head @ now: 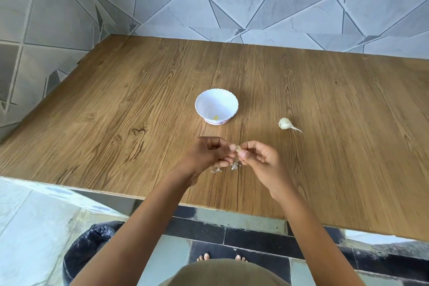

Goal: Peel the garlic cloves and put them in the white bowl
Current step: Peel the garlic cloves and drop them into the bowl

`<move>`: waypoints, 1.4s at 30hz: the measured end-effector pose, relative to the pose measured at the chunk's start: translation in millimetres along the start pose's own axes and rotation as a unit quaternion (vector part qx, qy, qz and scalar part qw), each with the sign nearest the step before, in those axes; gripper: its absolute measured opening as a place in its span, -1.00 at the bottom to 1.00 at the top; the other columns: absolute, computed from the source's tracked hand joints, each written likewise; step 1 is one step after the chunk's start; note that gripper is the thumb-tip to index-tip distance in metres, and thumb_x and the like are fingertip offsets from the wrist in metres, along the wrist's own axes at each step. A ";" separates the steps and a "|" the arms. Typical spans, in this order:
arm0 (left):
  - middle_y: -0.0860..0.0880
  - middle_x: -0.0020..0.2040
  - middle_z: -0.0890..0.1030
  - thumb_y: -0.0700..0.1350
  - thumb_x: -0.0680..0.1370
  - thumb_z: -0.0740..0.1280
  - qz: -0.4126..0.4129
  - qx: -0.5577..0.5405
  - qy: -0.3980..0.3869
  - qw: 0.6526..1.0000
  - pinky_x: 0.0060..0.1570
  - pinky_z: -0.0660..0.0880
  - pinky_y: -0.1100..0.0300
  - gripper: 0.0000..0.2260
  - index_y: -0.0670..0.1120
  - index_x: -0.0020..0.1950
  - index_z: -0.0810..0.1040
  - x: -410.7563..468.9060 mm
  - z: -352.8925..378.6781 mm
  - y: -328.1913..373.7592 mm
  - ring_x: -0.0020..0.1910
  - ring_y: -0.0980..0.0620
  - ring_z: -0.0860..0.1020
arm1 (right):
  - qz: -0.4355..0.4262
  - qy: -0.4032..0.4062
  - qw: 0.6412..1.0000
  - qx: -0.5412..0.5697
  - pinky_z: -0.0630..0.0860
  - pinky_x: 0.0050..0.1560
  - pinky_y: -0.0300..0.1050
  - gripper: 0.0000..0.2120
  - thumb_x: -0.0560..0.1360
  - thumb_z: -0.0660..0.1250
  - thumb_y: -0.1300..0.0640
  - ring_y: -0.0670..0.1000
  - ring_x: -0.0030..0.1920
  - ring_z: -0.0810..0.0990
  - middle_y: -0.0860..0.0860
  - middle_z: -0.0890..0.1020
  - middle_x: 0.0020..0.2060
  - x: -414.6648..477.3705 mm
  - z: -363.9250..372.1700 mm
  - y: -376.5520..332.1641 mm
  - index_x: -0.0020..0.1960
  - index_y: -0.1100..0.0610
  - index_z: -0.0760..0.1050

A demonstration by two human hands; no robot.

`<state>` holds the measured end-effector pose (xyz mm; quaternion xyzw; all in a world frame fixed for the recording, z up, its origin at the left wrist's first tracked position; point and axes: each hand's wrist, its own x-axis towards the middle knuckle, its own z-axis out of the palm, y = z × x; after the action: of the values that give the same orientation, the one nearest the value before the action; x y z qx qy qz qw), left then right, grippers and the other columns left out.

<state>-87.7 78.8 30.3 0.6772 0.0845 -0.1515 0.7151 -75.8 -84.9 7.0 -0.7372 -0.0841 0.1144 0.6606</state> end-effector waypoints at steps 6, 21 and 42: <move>-0.04 -0.32 0.63 -0.22 0.54 0.34 0.005 0.017 0.002 1.000 -0.30 0.52 0.35 -0.91 -0.20 -0.14 0.59 1.2 0.1 4.5 -0.36 0.14 0.58 | -0.019 -0.023 1.000 0.003 0.53 -0.13 -0.30 -0.95 0.49 0.37 0.22 -0.17 -0.24 0.58 -0.05 0.63 -0.27 -1.5 -1.5 -2.1 -0.09 0.10 0.56; -0.02 -0.40 0.57 -0.24 0.57 0.27 -0.031 -0.125 0.023 0.991 -0.41 0.46 0.37 -0.84 -0.18 -0.19 0.57 0.4 12.2 -2.8 -0.45 0.15 0.50 | -0.130 0.020 0.986 -0.103 0.57 -0.10 -0.26 -0.89 0.50 0.34 0.31 -0.09 -0.15 0.64 0.01 0.67 -0.17 4.2 -1.2 7.8 -0.04 0.16 0.61; 0.04 -0.41 0.57 -0.24 0.58 0.27 0.007 -0.045 0.033 0.998 -0.35 0.43 0.33 -0.85 -0.15 -0.19 0.52 0.7 15.3 -10.4 -0.39 0.13 0.49 | -0.044 0.006 0.999 -0.002 0.56 -0.15 -0.23 -0.94 0.48 0.37 0.15 -0.09 -0.23 0.61 -0.04 0.65 -0.28 -2.4 -1.6 6.4 -0.12 0.13 0.60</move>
<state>-91.8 63.1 21.3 0.6498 0.1096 -0.1198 0.7425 -77.9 -87.8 0.9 -0.7345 -0.1128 0.0809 0.6643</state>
